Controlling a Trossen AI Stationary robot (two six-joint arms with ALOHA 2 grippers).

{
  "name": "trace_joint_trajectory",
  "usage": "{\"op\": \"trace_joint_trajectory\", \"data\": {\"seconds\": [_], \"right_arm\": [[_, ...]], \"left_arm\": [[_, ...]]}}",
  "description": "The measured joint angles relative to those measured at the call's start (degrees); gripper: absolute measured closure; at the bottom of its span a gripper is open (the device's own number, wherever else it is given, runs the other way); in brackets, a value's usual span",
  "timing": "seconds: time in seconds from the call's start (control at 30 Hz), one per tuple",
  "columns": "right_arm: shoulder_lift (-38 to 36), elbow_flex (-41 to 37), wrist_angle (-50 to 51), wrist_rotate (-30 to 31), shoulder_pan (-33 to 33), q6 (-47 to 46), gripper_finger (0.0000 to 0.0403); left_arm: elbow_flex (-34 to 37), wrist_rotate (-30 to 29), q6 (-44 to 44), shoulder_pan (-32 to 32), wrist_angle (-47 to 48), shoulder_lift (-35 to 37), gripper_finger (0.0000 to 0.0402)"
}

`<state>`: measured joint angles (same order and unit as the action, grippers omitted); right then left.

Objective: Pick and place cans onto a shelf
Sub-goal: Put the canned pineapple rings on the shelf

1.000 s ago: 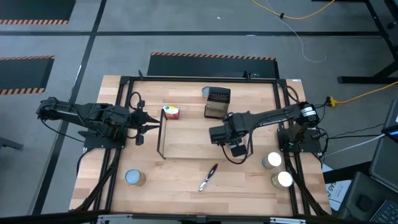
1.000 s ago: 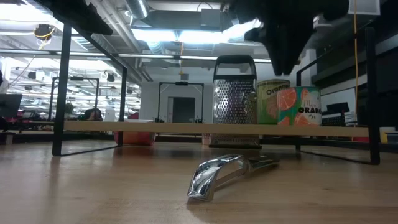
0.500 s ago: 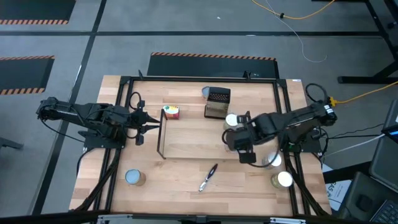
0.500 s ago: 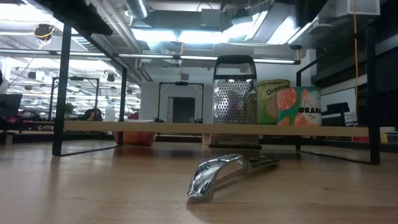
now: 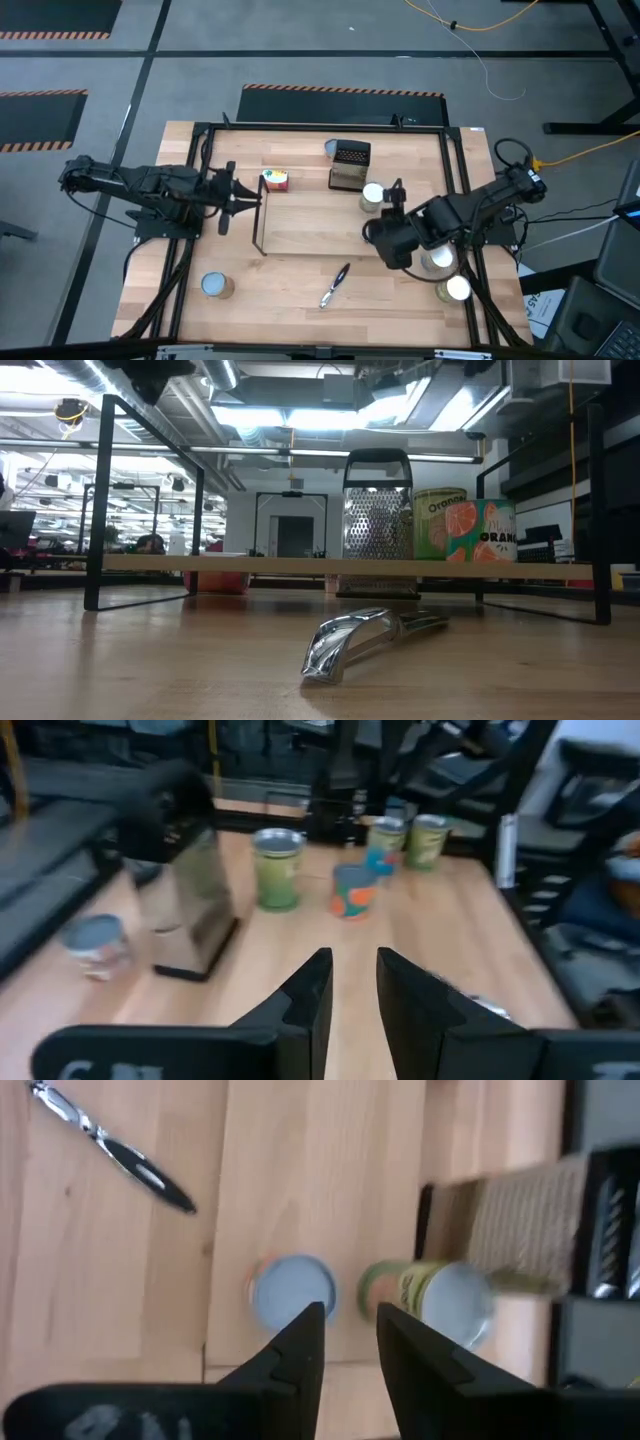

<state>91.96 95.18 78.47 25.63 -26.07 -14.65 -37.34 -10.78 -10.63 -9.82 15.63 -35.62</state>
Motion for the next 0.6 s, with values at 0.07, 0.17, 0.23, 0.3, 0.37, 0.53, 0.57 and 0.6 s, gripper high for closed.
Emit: {"op": "trace_joint_trajectory", "data": {"seconds": [0.07, 0.17, 0.23, 0.3, 0.37, 0.53, 0.57, 0.6], "right_arm": [[0.0, -0.01, -1.93, 2.17, -0.5, 1.78, 0.0304], [0.0, -0.03, -4.9, 3.26, -0.43, 5.65, 0.0304], [-0.03, -0.55, -7.88, 3.37, 0.12, 8.66, 0.0304], [-0.11, -2.24, -12.71, 3.35, 0.91, 12.95, 0.0304], [-0.07, -4.45, -17.36, 2.76, 1.98, 16.91, 0.0304], [0.0, -9.41, -28.23, -5.39, 5.77, 26.26, 0.0304], [0.0, -9.72, -29.27, -7.4, 6.61, 27.61, 0.0304], [-0.01, -10.0, -30.58, -9.18, 7.47, 29.16, 0.0304]], "left_arm": [[0.0, 1.1, -2.95, -1.0, -0.23, 0.0, 0.0327], [0.0, 1.48, -7.8, -3.23, -0.25, 0.0, 0.0327], [0.0, 1.49, -10.85, -5.14, -0.25, -0.05, 0.0327], [0.0, 1.06, -14.05, -7.18, -0.39, -0.66, 0.0327], [0.0, 0.51, -17.96, -9.34, -0.29, -1.4, 0.0327], [-1.82, -1.73, -26.95, -15.1, 0.02, -5.33, 0.0332], [-2.98, -1.94, -28.27, -16.25, 0.11, -6.58, 0.0332], [-4.36, -2.21, -29.45, -17.4, 0.29, -7.87, 0.0333]]}}
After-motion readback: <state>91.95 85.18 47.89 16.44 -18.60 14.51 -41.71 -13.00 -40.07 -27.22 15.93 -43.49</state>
